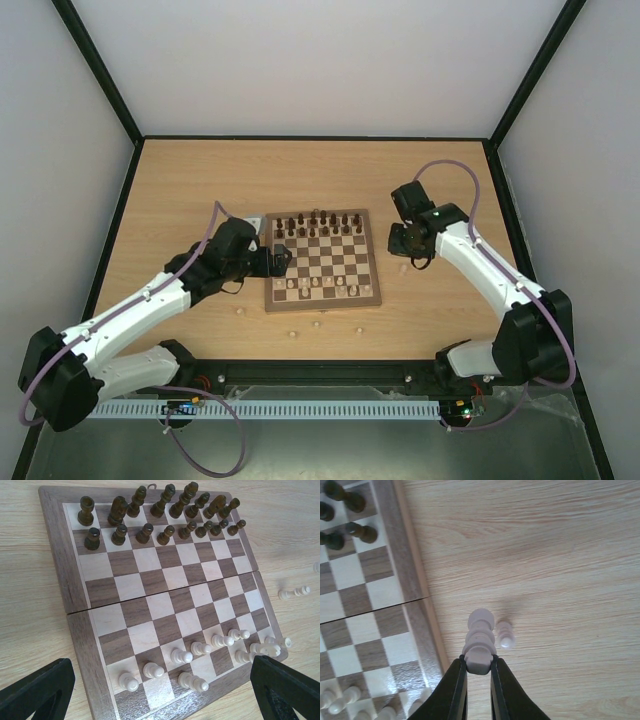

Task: Set up the chess pieces on the board
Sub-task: Pick up the chess piece at the center of the board, then place the chess piece on the chessboard.

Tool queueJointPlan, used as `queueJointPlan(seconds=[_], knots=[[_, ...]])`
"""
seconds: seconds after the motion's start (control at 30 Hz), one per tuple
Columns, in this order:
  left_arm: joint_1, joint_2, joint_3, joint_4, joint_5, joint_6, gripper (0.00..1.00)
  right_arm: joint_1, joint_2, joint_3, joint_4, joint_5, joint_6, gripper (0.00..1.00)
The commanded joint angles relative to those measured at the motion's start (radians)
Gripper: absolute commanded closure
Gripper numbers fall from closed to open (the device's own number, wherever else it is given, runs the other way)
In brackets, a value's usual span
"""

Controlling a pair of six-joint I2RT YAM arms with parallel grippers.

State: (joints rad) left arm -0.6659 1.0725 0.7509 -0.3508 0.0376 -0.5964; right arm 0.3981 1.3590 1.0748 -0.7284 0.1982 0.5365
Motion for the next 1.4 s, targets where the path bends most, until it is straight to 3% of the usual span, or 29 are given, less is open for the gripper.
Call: queueJointPlan(seconds=[0.0, 0.7, 1.37], knots=[[0.009, 0.009, 0.001, 0.000, -0.006, 0.009, 0.01, 0.021, -0.010, 0.049, -0.029, -0.084, -0.025, 0.93], [0.073, -0.051, -0.003, -0.081, -0.066, -0.008, 0.01, 0.503, 0.189, 0.269, -0.124, -0.082, 0.047, 0.91], [0.081, -0.053, -0.011, -0.078, -0.053, -0.002, 0.01, 0.612, 0.266, 0.209, -0.104, -0.057, 0.087, 0.91]])
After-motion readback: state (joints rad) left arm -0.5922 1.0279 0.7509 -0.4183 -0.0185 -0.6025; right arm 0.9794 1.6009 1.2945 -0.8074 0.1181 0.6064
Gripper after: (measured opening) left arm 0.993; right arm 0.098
